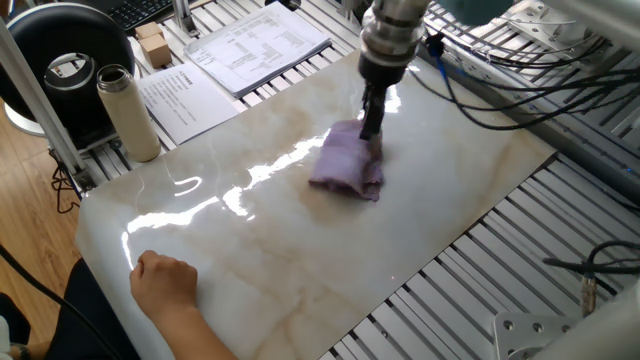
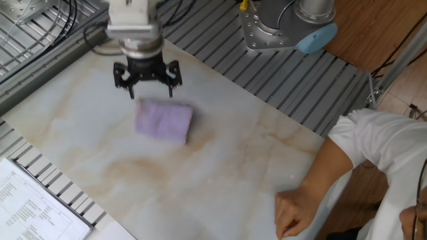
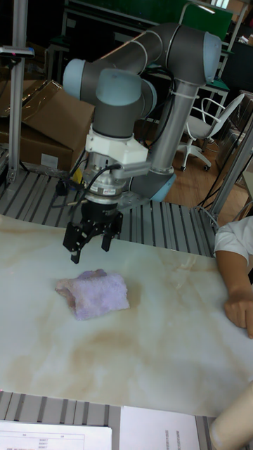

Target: Clean the table with a cloth

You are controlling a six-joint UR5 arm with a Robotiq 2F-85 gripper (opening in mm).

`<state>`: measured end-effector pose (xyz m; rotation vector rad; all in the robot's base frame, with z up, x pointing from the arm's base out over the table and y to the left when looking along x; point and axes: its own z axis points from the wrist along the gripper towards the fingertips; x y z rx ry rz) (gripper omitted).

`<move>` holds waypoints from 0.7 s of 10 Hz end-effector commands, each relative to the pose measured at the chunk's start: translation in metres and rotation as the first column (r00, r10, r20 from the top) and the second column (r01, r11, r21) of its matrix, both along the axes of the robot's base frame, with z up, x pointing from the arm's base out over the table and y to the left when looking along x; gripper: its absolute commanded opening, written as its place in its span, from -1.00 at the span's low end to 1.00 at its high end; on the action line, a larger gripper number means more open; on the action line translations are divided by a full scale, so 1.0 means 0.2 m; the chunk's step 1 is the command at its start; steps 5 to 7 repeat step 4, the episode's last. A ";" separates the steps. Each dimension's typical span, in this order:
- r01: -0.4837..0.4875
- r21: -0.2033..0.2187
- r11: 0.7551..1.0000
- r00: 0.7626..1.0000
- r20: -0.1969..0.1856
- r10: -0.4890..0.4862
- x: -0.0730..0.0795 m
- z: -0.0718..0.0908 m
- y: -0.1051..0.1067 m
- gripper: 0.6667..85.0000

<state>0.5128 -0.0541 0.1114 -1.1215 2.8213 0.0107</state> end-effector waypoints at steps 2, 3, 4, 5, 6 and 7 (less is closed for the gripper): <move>-0.014 0.000 1.000 1.000 0.002 0.014 -0.02 0.07 0.01 1.00; -0.011 0.010 1.000 1.000 -0.004 0.011 -0.02 0.07 0.04 1.00; 0.001 0.013 1.000 1.000 -0.017 0.000 -0.02 0.07 0.06 0.98; 0.001 0.013 1.000 1.000 -0.017 0.000 -0.02 0.07 0.06 0.98; 0.001 0.013 1.000 1.000 -0.017 0.000 -0.02 0.07 0.06 0.98; 0.001 0.013 1.000 1.000 -0.017 0.000 -0.02 0.07 0.06 0.98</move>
